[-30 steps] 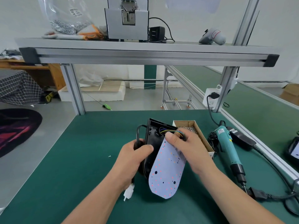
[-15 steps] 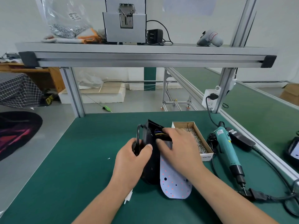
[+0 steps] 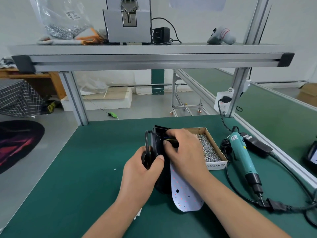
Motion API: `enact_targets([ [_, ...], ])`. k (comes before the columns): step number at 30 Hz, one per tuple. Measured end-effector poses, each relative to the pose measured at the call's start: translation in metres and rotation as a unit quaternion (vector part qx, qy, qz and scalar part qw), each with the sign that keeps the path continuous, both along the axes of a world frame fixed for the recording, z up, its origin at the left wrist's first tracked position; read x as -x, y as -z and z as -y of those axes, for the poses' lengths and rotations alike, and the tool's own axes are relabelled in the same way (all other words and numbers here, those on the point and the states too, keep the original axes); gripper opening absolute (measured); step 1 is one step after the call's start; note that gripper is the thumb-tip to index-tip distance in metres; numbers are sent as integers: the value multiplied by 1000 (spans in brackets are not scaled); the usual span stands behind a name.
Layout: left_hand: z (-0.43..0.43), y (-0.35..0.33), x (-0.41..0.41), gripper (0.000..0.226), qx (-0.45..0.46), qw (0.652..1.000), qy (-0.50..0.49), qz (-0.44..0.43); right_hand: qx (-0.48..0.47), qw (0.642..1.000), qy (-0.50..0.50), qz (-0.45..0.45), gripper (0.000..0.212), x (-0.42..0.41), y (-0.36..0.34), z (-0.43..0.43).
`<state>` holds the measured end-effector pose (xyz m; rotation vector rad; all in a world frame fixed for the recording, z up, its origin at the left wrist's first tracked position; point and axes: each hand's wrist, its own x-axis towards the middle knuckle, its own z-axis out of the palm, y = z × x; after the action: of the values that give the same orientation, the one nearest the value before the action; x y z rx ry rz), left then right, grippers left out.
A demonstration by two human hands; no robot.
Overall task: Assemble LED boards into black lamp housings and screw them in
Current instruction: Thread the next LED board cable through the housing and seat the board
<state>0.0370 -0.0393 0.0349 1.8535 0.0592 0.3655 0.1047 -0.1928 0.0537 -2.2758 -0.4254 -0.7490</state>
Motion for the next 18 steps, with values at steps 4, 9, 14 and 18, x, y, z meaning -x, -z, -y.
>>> enact_targets([
  [4,0,-1,0,26,3,1000,-1,4,25,1000,-11,9,27,-1,2,1],
  [9,-2,0,-1,29,5,1000,9,1,41,999,-15,13,29,-1,5,1],
  [14,-1,-1,0,27,4,1000,-2,5,24,999,-21,29,27,-4,3,5],
  [18,-1,-2,1,27,9,1000,-6,2,50,997,-16,64,24,-3,3,6],
])
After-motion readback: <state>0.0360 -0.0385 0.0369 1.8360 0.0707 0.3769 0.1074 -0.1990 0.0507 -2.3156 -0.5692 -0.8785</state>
